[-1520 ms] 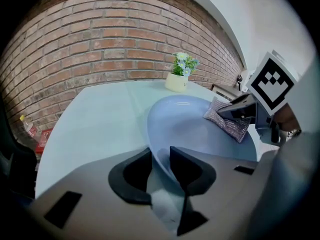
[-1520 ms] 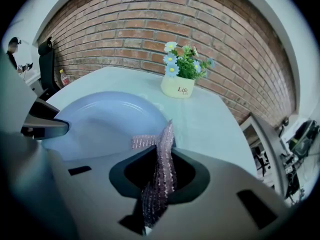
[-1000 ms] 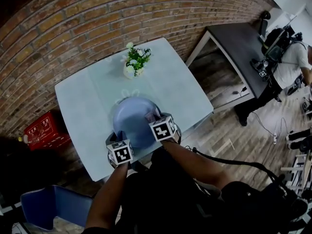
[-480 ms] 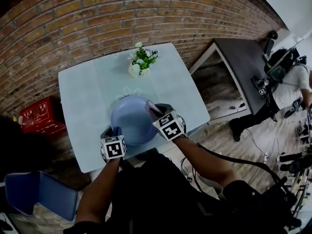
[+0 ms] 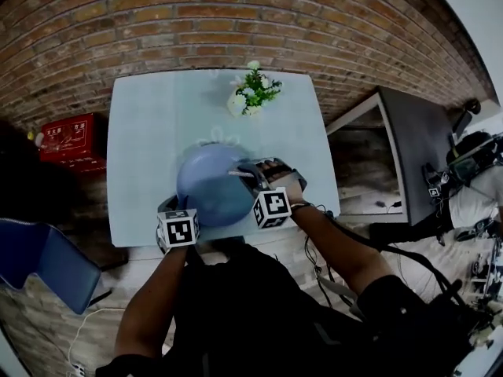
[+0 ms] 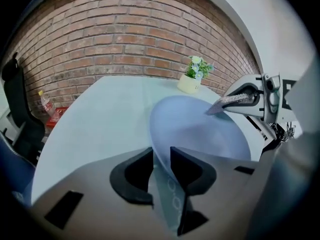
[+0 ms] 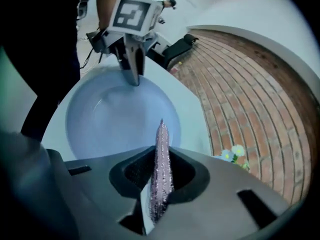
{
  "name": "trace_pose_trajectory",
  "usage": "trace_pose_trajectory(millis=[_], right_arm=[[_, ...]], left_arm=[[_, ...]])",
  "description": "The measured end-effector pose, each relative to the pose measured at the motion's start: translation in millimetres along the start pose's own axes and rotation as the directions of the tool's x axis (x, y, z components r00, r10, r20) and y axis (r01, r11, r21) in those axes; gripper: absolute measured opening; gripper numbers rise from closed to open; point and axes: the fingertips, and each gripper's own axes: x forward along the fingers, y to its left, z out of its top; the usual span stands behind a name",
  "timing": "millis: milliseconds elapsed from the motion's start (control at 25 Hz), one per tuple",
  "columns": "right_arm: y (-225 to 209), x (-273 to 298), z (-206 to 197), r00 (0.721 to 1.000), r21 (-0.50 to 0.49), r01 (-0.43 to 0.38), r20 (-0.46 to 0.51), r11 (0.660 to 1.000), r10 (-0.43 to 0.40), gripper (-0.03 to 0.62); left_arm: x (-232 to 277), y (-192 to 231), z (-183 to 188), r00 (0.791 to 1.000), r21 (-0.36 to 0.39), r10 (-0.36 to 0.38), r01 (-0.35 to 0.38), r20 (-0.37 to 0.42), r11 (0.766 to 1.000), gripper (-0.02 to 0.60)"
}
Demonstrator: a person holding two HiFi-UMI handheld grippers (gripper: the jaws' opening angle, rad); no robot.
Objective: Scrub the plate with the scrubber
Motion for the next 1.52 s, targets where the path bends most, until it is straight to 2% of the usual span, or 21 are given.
trace_pose_trajectory(millis=[120,240,440,720,1000,1240,1520], right_arm=[[19,9,-2,0.997,-0.073,-0.073,0.012,0.995,0.074,0.072],[38,15,-6,0.987,-0.076,-0.164,-0.009,0.984,0.163,0.071],[51,21,-13,0.961,0.063,-0.267,-0.056,0.962,0.271,0.072],[59,13,-10,0.91,0.256,-0.378,-0.075,0.89,0.408,0.072],[73,0,-5,0.885,0.369,-0.402,-0.078,0.838,0.459,0.072],[82,-6,3,0.876,0.456,-0.393,-0.078,0.799,0.476,0.072],[96,-12,13,0.859,0.553,-0.385,-0.078,0.739,0.506,0.072]], left_arm=[[-1,2,-1,1.0,-0.039,0.028,-0.028,-0.003,0.999,0.112],[-2,4,-1,0.999,-0.063,0.054,-0.054,-0.002,0.997,0.1],[-3,6,-2,0.995,-0.066,0.092,-0.091,0.024,0.994,0.092],[-4,6,-1,0.993,-0.074,0.115,-0.113,0.034,0.991,0.092],[-2,7,-1,0.993,-0.068,0.108,-0.105,0.037,0.992,0.094],[2,8,-1,0.995,-0.057,0.085,-0.082,0.049,0.995,0.095],[4,5,-2,0.999,-0.023,0.046,-0.045,0.024,0.999,0.104]])
